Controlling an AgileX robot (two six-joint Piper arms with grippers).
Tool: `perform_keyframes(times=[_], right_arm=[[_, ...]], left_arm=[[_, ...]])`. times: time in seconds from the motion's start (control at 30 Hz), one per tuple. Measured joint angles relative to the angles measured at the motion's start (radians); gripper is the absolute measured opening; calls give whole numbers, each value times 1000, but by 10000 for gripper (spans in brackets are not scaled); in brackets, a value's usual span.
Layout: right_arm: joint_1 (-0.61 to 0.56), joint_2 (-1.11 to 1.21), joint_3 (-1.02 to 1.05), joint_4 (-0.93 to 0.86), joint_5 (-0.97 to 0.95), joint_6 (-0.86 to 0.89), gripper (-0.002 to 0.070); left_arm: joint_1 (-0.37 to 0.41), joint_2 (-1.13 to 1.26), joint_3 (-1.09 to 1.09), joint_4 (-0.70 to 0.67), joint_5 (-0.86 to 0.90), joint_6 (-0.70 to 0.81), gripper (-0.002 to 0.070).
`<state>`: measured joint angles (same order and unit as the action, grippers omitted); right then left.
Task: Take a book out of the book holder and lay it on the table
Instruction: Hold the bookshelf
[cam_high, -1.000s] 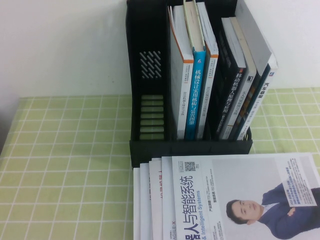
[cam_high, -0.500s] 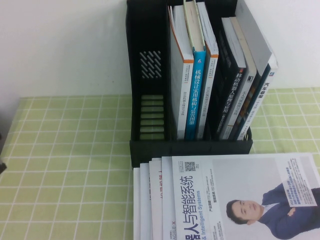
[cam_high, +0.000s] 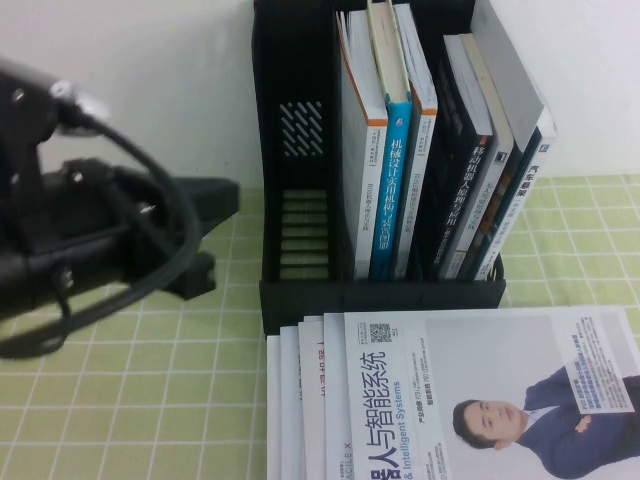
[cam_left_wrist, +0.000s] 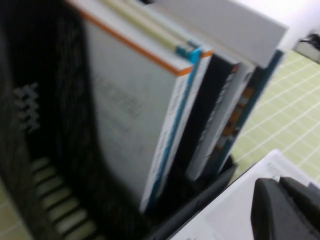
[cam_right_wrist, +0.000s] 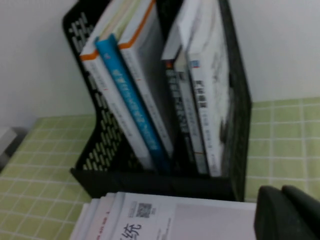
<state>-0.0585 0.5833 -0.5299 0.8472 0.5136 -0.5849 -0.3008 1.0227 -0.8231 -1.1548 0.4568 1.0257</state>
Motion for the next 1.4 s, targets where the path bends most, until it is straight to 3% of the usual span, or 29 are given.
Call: perform_keyframes(times=[0.17,0.37,0.53,0.83,1.0,1.1,1.27,1.4], right_arm=[[6,159,0,345,16,-434,-2],[6,328,0,595,-1,-707,-1],[6,416,0,688,-12,-829,21],[6,529,0,750,-16,-896,146],[6,568,0,770,-11,-926,156],[6,584,0,817,1,-983,169],[6,625,-20,842,70,-1091,268],[6,668,-65,848,110,-1128,350]], left_arm=[[-32,231,-194,-201,154,308,-3],[-128,476,-498,-141,172,356,-3],[-206,687,-757,-103,170,340,-3],[-334,990,-1154,0,99,284,-3],[-339,1060,-1239,24,70,261,-3],[-332,1076,-1241,110,66,193,-3],[-310,1073,-1251,270,110,35,-3],[-284,1063,-1258,314,159,-35,-3]])
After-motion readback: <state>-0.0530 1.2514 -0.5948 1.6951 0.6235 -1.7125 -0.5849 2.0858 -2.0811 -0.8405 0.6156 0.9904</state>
